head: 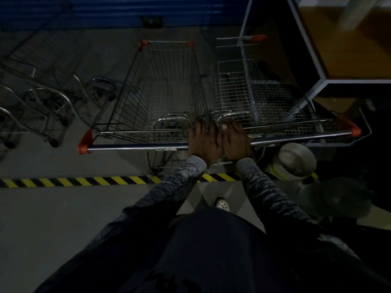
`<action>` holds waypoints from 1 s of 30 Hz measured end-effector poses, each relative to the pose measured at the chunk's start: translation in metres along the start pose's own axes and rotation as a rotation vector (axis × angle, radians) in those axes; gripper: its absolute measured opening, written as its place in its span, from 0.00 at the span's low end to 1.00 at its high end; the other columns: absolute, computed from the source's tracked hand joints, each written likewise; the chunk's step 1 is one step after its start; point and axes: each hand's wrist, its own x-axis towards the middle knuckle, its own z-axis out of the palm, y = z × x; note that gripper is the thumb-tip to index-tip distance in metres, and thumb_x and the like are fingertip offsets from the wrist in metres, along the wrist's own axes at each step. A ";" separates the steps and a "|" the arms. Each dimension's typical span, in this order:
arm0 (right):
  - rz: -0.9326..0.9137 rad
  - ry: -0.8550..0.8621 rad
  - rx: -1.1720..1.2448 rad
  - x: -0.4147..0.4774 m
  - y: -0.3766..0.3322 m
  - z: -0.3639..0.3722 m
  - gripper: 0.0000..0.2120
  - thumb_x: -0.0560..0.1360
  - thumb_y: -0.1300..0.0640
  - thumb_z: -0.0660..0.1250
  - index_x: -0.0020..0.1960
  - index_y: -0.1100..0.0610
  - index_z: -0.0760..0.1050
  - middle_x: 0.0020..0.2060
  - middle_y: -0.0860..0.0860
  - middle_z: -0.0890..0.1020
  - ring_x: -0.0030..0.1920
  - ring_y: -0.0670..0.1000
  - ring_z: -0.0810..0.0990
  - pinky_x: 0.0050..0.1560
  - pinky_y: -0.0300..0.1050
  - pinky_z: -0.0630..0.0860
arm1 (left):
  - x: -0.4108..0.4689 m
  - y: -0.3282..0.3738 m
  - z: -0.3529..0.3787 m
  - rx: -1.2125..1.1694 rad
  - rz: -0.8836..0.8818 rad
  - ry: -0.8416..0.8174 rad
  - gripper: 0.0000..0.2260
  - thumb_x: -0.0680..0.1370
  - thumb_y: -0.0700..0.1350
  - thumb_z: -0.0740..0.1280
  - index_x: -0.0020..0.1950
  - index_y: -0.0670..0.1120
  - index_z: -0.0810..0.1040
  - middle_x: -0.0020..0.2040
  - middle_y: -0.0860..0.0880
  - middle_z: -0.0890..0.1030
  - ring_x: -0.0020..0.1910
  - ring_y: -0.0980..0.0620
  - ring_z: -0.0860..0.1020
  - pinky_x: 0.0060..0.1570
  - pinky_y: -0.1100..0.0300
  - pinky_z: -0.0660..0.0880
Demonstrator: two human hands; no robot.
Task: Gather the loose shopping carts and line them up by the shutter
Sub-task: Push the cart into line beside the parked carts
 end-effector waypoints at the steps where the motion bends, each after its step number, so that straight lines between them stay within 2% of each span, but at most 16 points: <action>1: 0.006 0.009 0.002 -0.001 -0.001 0.000 0.31 0.86 0.44 0.43 0.59 0.60 0.80 0.55 0.56 0.82 0.55 0.58 0.79 0.54 0.51 0.77 | 0.001 0.000 0.001 -0.001 -0.005 -0.017 0.27 0.80 0.57 0.52 0.68 0.43 0.76 0.67 0.39 0.76 0.68 0.35 0.70 0.65 0.37 0.54; 6: 0.051 -0.001 0.061 -0.002 -0.004 -0.003 0.29 0.85 0.44 0.45 0.58 0.59 0.80 0.53 0.55 0.82 0.53 0.58 0.79 0.50 0.50 0.77 | 0.006 0.003 0.005 -0.003 -0.031 -0.073 0.29 0.80 0.58 0.46 0.72 0.44 0.72 0.70 0.41 0.74 0.70 0.36 0.66 0.65 0.39 0.55; 10: 0.035 0.013 0.102 -0.002 -0.002 -0.005 0.28 0.86 0.45 0.46 0.59 0.60 0.79 0.53 0.57 0.82 0.53 0.58 0.80 0.52 0.49 0.76 | 0.007 0.007 0.008 -0.028 -0.040 -0.077 0.32 0.79 0.58 0.42 0.74 0.44 0.70 0.71 0.40 0.73 0.72 0.34 0.65 0.66 0.39 0.55; 17: -0.012 -0.004 0.121 0.001 0.000 -0.008 0.24 0.86 0.48 0.48 0.57 0.62 0.79 0.51 0.58 0.82 0.52 0.59 0.79 0.52 0.50 0.76 | 0.008 0.009 0.008 -0.046 -0.061 -0.067 0.33 0.80 0.60 0.41 0.72 0.44 0.72 0.69 0.40 0.74 0.71 0.37 0.66 0.66 0.40 0.56; 22: 0.112 0.112 0.100 0.004 0.003 -0.013 0.28 0.86 0.46 0.46 0.54 0.61 0.80 0.50 0.57 0.83 0.51 0.59 0.80 0.52 0.51 0.76 | 0.006 0.005 0.009 -0.106 -0.061 -0.007 0.28 0.82 0.58 0.45 0.71 0.44 0.73 0.66 0.41 0.76 0.69 0.38 0.68 0.66 0.41 0.60; 25: 0.143 0.209 0.099 0.013 0.013 -0.018 0.30 0.87 0.46 0.45 0.52 0.62 0.81 0.47 0.59 0.84 0.48 0.60 0.81 0.51 0.54 0.77 | 0.004 0.002 0.003 -0.144 -0.044 0.094 0.25 0.82 0.55 0.48 0.67 0.43 0.75 0.63 0.41 0.78 0.66 0.39 0.70 0.65 0.42 0.60; 30: 0.120 0.218 0.065 0.023 0.025 -0.031 0.25 0.87 0.51 0.48 0.54 0.60 0.83 0.48 0.59 0.85 0.50 0.60 0.82 0.54 0.53 0.77 | 0.011 -0.005 0.001 -0.150 -0.031 0.163 0.21 0.80 0.53 0.55 0.67 0.43 0.75 0.61 0.41 0.79 0.63 0.39 0.71 0.64 0.42 0.58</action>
